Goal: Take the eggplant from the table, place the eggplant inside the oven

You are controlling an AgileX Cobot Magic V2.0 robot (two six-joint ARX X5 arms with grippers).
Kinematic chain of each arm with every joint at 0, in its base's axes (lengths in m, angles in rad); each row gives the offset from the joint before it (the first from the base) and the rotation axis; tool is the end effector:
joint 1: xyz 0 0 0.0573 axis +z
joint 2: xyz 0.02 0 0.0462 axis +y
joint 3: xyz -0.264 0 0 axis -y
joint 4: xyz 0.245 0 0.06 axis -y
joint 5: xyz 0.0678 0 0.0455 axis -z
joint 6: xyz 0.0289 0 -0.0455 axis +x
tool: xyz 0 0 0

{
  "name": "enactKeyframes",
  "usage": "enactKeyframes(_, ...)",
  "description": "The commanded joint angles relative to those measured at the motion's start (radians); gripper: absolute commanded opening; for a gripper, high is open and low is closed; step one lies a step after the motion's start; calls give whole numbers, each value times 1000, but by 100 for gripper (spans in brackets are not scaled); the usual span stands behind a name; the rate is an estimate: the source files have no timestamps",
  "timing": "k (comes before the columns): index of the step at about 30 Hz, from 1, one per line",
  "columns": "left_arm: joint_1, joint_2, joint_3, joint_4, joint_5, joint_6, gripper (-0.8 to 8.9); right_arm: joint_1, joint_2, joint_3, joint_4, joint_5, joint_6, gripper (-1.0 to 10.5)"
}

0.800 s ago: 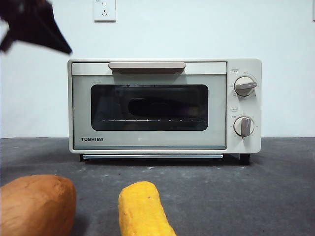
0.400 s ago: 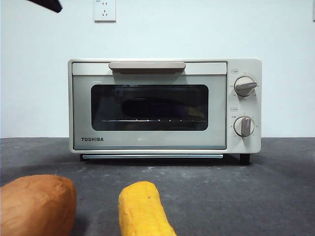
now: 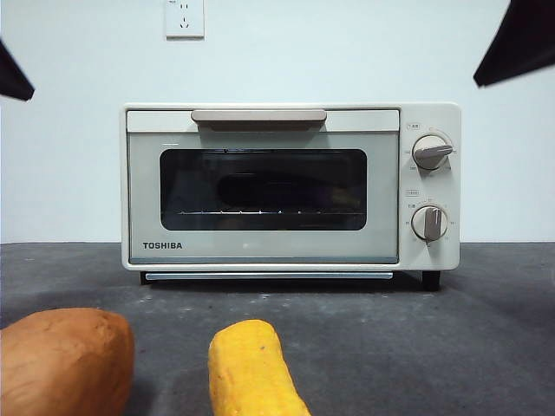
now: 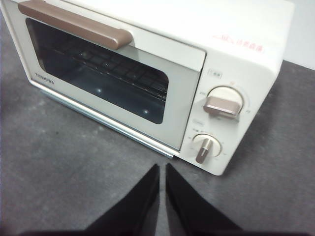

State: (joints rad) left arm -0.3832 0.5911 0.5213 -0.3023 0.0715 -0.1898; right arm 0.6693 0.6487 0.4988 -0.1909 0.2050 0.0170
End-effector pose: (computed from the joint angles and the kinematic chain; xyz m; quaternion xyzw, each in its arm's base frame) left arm 0.1285 -0.0540 0.2583 -0.0621 0.2029 -0.2032 0.9559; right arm 0.1224 0.0893 0.2536 -0.0636 0.1556 0.2254 0.9597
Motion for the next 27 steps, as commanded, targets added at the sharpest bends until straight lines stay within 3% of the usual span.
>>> enactKeyframes(1,-11,-34,-31,10,-5,-57,7,8,-17,-50,94,12,29,3)
enactKeyframes(19,-16,-86,-35,-40,-3,-65,7,8,-18,-60,91,12,21,3)
enactKeyframes(20,-11,-136,-35,-66,-6,-46,8,8,-19,-60,91,13,21,3)
enactKeyframes(23,33,-290,-36,-120,-33,138,8,8,-19,-60,91,13,20,3)
enactKeyframes(27,145,-452,-58,-122,-34,208,8,8,-19,-60,91,12,21,4)
